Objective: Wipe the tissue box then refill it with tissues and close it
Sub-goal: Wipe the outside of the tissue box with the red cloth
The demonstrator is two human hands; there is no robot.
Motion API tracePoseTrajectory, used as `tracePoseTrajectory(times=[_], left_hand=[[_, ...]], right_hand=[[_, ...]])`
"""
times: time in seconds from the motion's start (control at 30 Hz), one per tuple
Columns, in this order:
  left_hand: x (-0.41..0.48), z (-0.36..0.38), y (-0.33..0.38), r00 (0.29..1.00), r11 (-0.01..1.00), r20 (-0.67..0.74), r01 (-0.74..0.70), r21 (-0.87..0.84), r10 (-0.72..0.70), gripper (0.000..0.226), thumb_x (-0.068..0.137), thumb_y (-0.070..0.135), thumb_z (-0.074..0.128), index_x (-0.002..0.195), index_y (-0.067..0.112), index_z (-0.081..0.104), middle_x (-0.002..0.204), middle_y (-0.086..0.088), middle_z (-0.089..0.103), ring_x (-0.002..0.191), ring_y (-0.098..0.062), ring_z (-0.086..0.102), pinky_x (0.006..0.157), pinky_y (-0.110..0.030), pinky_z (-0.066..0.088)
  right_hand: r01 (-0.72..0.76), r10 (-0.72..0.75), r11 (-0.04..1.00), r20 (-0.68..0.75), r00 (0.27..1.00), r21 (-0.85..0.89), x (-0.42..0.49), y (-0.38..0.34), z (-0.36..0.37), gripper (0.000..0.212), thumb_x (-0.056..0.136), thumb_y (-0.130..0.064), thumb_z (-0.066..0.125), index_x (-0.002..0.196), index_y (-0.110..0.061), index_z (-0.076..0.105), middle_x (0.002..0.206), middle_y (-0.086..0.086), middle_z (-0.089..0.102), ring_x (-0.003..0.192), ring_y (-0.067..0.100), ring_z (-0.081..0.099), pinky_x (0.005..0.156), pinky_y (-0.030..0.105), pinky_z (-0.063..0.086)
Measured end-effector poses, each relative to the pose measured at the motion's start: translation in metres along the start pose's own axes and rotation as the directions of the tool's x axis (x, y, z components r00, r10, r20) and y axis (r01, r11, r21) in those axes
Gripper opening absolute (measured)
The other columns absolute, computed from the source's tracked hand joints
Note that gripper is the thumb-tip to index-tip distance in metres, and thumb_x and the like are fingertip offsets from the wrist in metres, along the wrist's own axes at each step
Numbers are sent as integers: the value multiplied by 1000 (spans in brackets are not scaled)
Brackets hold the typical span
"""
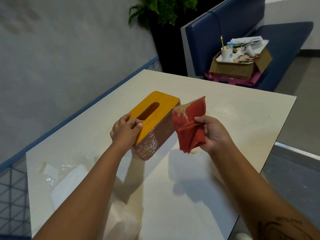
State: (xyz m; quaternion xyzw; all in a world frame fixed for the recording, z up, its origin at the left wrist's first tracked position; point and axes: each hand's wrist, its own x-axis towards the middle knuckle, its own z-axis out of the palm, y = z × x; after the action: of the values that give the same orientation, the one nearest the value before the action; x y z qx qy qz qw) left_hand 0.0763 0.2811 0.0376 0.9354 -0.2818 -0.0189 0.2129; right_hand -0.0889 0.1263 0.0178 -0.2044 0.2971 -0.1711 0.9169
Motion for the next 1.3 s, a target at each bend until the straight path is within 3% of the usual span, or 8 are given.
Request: tracePoseTrajectory(times=[0.2, 0.43, 0.6, 0.73, 0.87, 1.0, 1.17, 1.3], left_hand=[[0, 0, -1, 1000, 1000, -6, -1, -20, 1, 14, 95, 39, 44, 92, 37, 57, 149, 6, 32, 138, -23, 24, 111, -48, 15], [0, 1, -1, 1000, 1000, -4, -7, -8, 7, 21, 96, 38, 43, 101, 32, 62, 149, 5, 31, 139, -23, 22, 111, -49, 15], [0, 0, -2, 1000, 1000, -10, -13, -3, 13, 22, 95, 38, 43, 102, 32, 63, 149, 5, 31, 139, -23, 23, 110, -49, 16], [1, 2, -3, 1000, 1000, -9, -14, 4, 14, 22, 95, 39, 43, 102, 32, 63, 149, 5, 31, 139, -23, 22, 110, -49, 16], [0, 2, -3, 1000, 1000, -8, -15, 4, 15, 22, 96, 39, 42, 102, 32, 62, 149, 5, 31, 139, -23, 22, 110, -49, 16], [1, 2, -4, 1000, 1000, -7, -17, 3, 17, 22, 96, 39, 42, 101, 32, 62, 149, 5, 31, 139, -23, 23, 111, -49, 16], [0, 1, -2, 1000, 1000, -5, -14, 1, 14, 21, 96, 38, 43, 101, 32, 62, 149, 5, 31, 138, -23, 23, 111, -48, 16], [-1, 0, -2, 1000, 999, -6, -13, -37, 13, 19, 95, 37, 45, 99, 33, 63, 148, 6, 32, 138, -22, 22, 110, -47, 14]], right_hand=[[-223, 222, 960, -28, 975, -167, -5, 13, -6, 9, 85, -4, 46, 92, -8, 50, 85, 13, 59, 77, 32, 55, 77, 54, 39], [-201, 200, 953, -28, 979, -228, -5, 19, -13, 57, 51, 7, 29, 103, -2, 52, 92, 18, 57, 86, 41, 55, 74, 71, 36], [-129, 117, 970, -68, 991, -208, -5, 22, -19, 46, 47, 6, 26, 81, -6, 54, 65, 12, 61, 59, 33, 59, 67, 62, 48], [-141, 136, 948, -37, 990, -284, -9, 21, -19, 36, 63, -4, 50, 98, -1, 60, 84, 18, 65, 77, 34, 60, 82, 51, 46], [25, -63, 944, -105, 992, -328, -6, 23, -16, 24, 77, 4, 53, 98, -7, 53, 88, 17, 62, 69, 30, 60, 52, 31, 51], [241, -342, 867, -169, 924, -436, 7, 29, -7, 37, 77, 5, 54, 110, -9, 46, 92, 10, 55, 84, 27, 56, 64, 31, 48], [284, -494, 719, -179, 851, -634, 32, 47, 8, 22, 75, -2, 54, 76, -20, 43, 94, 14, 54, 74, 24, 55, 63, 37, 48], [299, -569, 619, -152, 808, -726, 45, 55, 21, 23, 73, -7, 53, 66, -22, 36, 89, 11, 51, 80, 27, 53, 63, 38, 45]])
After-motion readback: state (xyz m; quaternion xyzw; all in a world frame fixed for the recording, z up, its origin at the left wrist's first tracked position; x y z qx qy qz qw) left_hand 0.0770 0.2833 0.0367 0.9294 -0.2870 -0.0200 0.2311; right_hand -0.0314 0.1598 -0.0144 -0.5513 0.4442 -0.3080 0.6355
